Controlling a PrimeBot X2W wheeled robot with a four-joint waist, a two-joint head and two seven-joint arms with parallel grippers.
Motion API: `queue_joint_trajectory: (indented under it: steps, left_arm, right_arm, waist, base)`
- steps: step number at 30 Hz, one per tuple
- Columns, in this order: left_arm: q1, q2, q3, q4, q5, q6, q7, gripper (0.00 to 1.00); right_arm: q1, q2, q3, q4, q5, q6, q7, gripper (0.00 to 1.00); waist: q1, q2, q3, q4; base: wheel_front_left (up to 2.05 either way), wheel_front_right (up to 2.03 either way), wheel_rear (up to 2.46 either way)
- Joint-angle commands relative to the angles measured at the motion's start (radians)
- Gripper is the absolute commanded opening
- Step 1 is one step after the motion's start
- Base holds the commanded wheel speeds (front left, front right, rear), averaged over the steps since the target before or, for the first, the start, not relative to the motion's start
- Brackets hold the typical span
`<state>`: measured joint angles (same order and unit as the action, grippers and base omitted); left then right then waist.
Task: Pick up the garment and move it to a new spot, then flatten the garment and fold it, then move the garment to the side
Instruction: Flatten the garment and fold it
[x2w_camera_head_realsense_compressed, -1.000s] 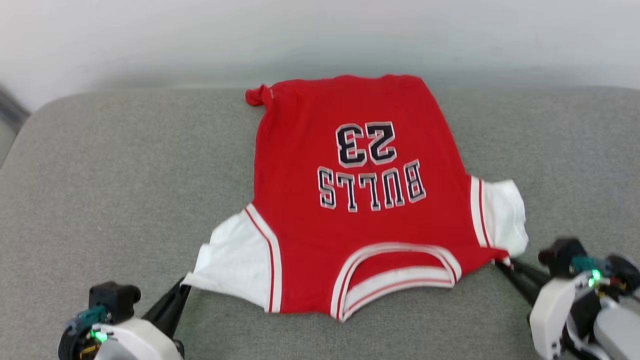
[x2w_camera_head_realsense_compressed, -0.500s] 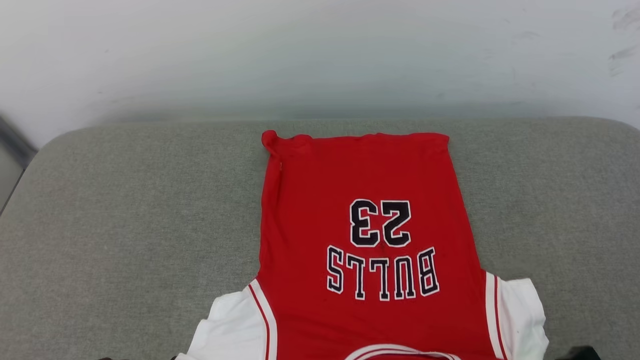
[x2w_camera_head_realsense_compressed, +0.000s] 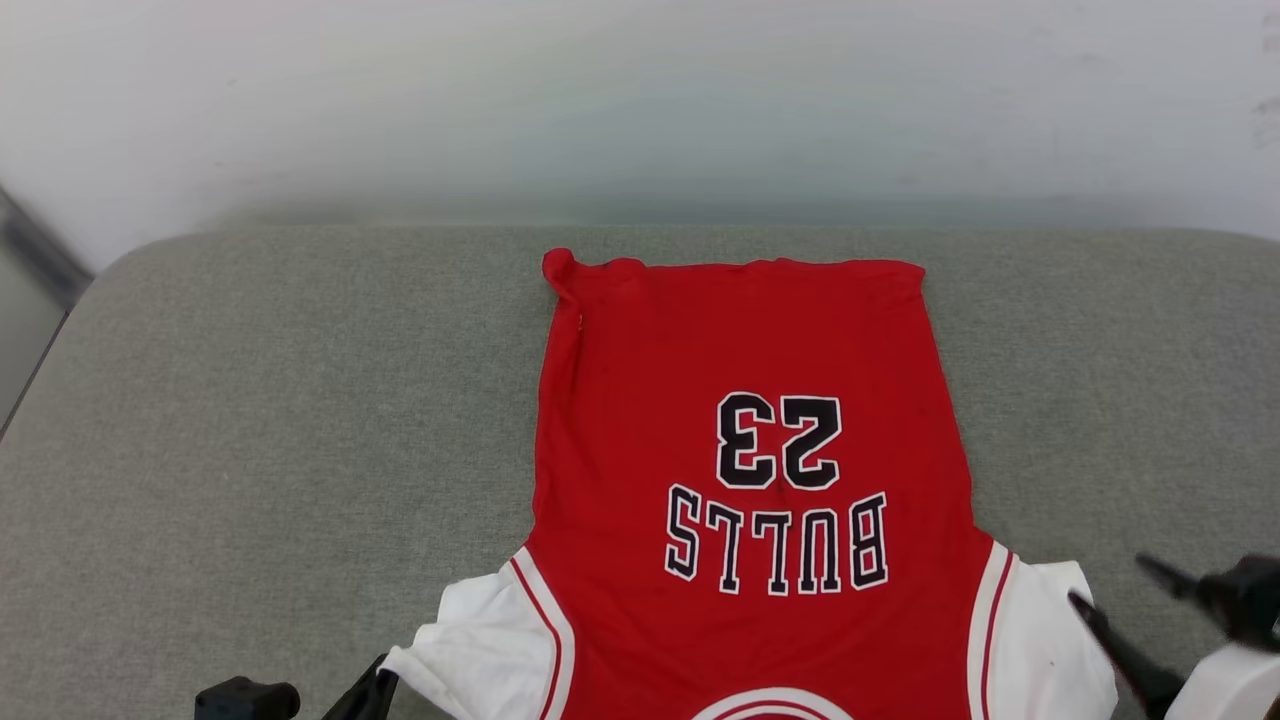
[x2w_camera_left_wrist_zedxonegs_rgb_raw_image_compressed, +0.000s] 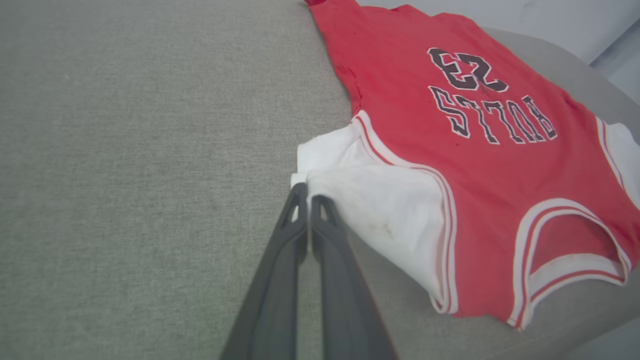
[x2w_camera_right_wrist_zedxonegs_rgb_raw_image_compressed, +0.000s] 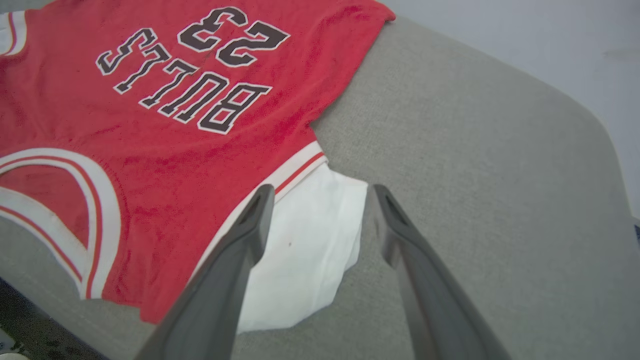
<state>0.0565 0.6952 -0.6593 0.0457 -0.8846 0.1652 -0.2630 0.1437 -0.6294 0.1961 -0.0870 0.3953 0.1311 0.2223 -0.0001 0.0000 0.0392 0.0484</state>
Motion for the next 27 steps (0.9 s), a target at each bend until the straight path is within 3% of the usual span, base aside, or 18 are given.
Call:
queue_joint_trajectory:
  steps: [1, 9, 16, 20, 21, 22, 27]
  left_arm:
    - [-0.014, 0.005, 0.003, -0.017, 0.014, 0.012, -0.002, 0.00]
    - [-0.094, 0.004, -0.011, -0.127, 0.084, 0.046, 0.021, 0.00]
    - [-0.172, -0.022, -0.022, -0.178, 0.135, 0.040, 0.016, 0.00]
    - [-0.215, -0.042, -0.022, -0.190, 0.157, 0.031, 0.013, 0.00]
    - [-0.215, -0.042, -0.022, -0.190, 0.157, 0.031, 0.013, 0.00]
    - [-0.234, -0.050, -0.022, -0.194, 0.168, 0.028, 0.010, 0.00]
    - [-0.264, -0.062, -0.018, -0.210, 0.190, 0.021, 0.006, 0.00]
  right_arm:
    - [-0.042, -0.009, -0.029, -0.032, -0.007, -0.001, 0.005, 1.00]
    - [-0.370, -0.070, -0.121, -0.096, 0.052, -0.001, 0.136, 1.00]
    - [-0.760, -0.170, -0.016, -0.004, 0.109, -0.001, 0.345, 1.00]
    - [-0.975, -0.164, 0.064, 0.092, 0.155, -0.001, 0.512, 1.00]
    - [-0.975, -0.164, 0.064, 0.092, 0.155, -0.001, 0.512, 1.00]
    - [-1.060, -0.146, 0.093, 0.152, 0.185, -0.001, 0.620, 1.00]
    - [-1.216, -0.109, 0.116, 0.282, 0.215, -0.001, 0.883, 1.00]
  waist:
    - [0.0001, 0.0000, 0.013, 0.010]
    - [0.0001, 0.0000, 0.117, 0.079]
    - [0.0001, 0.0000, 0.273, 0.141]
    - [0.0001, 0.0000, 0.350, 0.164]
    - [0.0001, 0.0000, 0.350, 0.164]
    - [0.0001, 0.0000, 0.382, 0.175]
    - [0.0001, 0.0000, 0.446, 0.202]
  base:
    - [0.00, 0.00, 0.00]
    - [0.00, 0.00, 0.00]
    - [0.00, 0.00, 0.00]
    - [0.00, 0.00, 0.00]
    - [0.00, 0.00, 0.00]
    - [0.00, 0.00, 0.00]
    - [0.00, 0.00, 0.00]
